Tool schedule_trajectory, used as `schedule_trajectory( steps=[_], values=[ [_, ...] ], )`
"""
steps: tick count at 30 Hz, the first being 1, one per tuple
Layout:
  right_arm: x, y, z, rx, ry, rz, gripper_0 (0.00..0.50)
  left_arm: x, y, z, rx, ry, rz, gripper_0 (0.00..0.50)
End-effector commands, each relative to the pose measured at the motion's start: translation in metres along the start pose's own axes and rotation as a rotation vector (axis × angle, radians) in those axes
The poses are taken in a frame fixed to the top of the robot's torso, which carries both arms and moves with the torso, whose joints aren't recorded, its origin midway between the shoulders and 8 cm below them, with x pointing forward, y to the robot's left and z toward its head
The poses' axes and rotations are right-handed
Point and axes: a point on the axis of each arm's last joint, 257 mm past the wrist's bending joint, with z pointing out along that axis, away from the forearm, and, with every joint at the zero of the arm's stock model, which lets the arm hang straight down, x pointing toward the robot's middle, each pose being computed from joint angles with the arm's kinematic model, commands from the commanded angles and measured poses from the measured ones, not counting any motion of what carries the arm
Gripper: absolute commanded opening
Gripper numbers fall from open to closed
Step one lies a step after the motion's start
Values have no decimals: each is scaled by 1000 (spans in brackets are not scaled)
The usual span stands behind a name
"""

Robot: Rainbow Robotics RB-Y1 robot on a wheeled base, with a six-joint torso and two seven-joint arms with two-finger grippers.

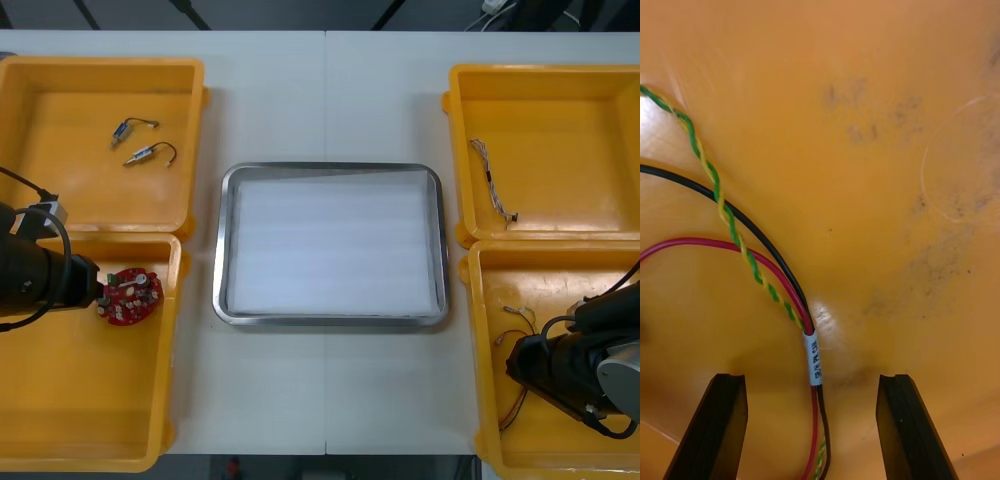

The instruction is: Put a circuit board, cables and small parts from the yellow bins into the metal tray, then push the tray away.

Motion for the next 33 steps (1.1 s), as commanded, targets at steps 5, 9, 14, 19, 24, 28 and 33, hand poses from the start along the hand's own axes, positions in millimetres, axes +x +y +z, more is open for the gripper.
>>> schedule_trajectory(
  steps=[5,9,14,19,24,28,33],
  values=[
    [16,2,15,-21,29,-28,500,-16,-2,1,-2,-42,-111,500],
    [15,2,18,-22,26,-29,500,-15,-3,4,4,-43,-123,500],
    [15,2,18,-21,24,-33,387,-14,-3,8,-7,-49,-119,500],
    [16,3,18,-23,26,-35,60,-15,-4,10,-6,-57,-124,500],
    [13,1,18,-18,18,-45,0,-15,-4,11,-3,-57,-134,500],
    [7,2,16,-16,-1,-53,0,-14,-3,15,0,-52,-154,500],
    [-6,5,8,-25,-29,-59,0,-12,-3,21,4,-53,-152,500]
  ],
)
